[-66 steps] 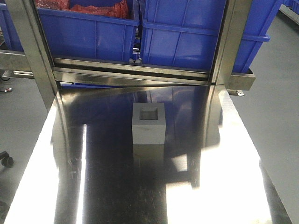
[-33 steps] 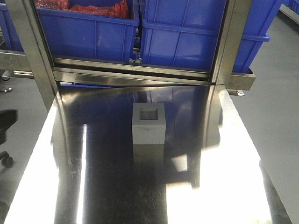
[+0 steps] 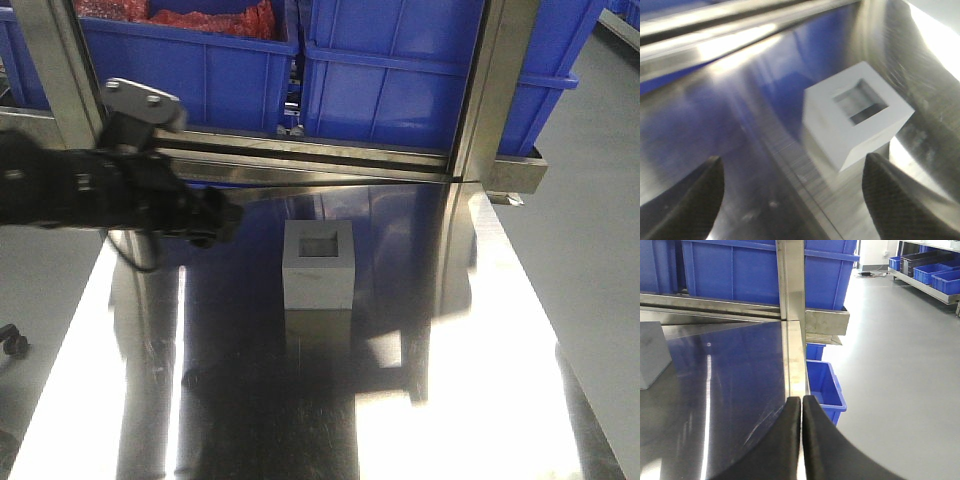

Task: Sort gray base to blue bin
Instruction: 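Reach the left gripper down over the gray block and close on it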

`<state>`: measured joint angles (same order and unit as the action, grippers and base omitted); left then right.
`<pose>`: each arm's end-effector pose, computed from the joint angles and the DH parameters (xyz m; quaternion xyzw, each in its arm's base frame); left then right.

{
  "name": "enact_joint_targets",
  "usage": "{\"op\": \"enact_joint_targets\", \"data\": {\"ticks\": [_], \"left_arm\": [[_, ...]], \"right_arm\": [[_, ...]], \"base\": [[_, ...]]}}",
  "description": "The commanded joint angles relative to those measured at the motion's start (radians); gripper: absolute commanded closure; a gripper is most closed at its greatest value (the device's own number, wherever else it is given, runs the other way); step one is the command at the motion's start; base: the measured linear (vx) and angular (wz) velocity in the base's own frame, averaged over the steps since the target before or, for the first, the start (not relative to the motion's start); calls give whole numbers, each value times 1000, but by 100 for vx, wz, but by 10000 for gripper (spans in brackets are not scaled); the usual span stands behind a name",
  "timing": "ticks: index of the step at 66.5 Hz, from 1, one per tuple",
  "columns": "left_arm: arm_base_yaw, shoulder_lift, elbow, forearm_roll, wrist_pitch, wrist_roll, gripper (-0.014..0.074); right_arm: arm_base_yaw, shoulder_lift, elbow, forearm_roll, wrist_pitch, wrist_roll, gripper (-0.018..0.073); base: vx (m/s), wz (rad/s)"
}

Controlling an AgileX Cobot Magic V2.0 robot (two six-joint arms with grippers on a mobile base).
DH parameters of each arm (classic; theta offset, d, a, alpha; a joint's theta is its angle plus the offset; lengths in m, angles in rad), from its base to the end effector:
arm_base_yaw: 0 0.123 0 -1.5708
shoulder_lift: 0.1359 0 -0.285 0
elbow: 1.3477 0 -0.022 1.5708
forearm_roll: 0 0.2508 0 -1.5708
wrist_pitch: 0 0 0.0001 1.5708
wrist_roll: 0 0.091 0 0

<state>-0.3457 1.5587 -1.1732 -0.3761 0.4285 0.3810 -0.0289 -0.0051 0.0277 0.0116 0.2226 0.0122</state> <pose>0.3247 -0.1317 0.2951 0.2033 0.8815 -0.1334 0.4048 0.0561 -0.0014 0.1839 0.0191 0.7605 -0.0008 0.6491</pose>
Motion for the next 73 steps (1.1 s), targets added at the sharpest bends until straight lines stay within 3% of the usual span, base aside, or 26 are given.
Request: {"op": "enact_joint_targets", "data": {"ticks": [1,11,20,33,48,73], "left_arm": [[-46,64,-125,96,-17,-113,37],[-100,203,-308,256,70,-341,37],[-103,304,-437,259,139,-429,37],[-103,415,-569,206,203,-439,37],[-103,495,-601,137,224,-441,37],[-102,543,-601,131,258,-441,37]], "right_arm": [[-3,18,2,-5,-73,-12,564],[-3,18,2,-5,-73,-12,564],[-3,18,2,-5,-73,-12,564],[-3,18,2,-5,-73,-12,564],[-3,18,2,-5,-73,-12,564],[-3,18,2,-5,-73,-12,564]], "base": [[0,0],[0,0],[0,0],[0,0],[0,0],[0,0]]}}
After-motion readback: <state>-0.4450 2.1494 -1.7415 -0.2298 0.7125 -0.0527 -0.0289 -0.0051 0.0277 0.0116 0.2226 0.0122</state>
